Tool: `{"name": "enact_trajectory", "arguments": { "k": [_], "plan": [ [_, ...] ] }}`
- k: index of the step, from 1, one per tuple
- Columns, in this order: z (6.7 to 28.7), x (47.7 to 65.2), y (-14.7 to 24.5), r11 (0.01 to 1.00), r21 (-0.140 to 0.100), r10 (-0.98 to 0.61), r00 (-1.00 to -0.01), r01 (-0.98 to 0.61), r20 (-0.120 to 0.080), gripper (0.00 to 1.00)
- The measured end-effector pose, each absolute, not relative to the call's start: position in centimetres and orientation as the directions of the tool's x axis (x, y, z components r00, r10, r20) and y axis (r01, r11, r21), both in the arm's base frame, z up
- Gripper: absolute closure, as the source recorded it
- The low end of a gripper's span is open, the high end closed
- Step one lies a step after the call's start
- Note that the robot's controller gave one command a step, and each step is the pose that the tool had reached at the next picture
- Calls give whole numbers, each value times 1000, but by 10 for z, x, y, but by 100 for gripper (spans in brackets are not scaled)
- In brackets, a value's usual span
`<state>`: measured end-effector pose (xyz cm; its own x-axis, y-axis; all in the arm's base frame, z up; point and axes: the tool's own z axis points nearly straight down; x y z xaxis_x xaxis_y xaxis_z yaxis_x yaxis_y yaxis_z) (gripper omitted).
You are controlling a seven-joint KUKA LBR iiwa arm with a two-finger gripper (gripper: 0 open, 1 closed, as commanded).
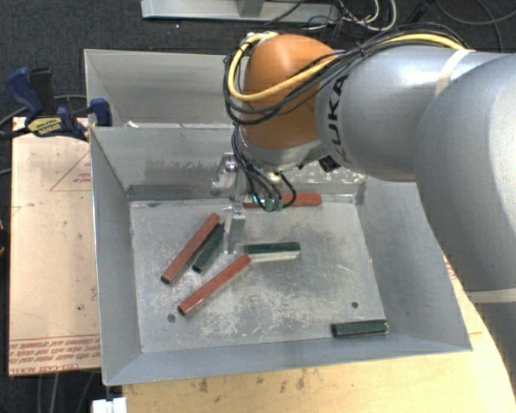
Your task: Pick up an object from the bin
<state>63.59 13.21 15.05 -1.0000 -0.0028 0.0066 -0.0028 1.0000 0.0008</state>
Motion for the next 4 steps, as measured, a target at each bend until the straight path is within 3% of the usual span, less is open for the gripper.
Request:
{"name": "enact_trajectory", "arguments": {
  "k": [1, 2, 3, 4],
  "plan": [
    [155, 638, 132, 1000, 2, -1, -1000, -1, -1, 0],
    [80, 615, 171, 995, 5, -101, -995, -101, -15, 100],
    [80, 615, 171, 995, 5, -101, -995, -101, -15, 100],
    [202, 633, 168, 996, 2, -93, -996, -93, -3, 100]
  ]
}}
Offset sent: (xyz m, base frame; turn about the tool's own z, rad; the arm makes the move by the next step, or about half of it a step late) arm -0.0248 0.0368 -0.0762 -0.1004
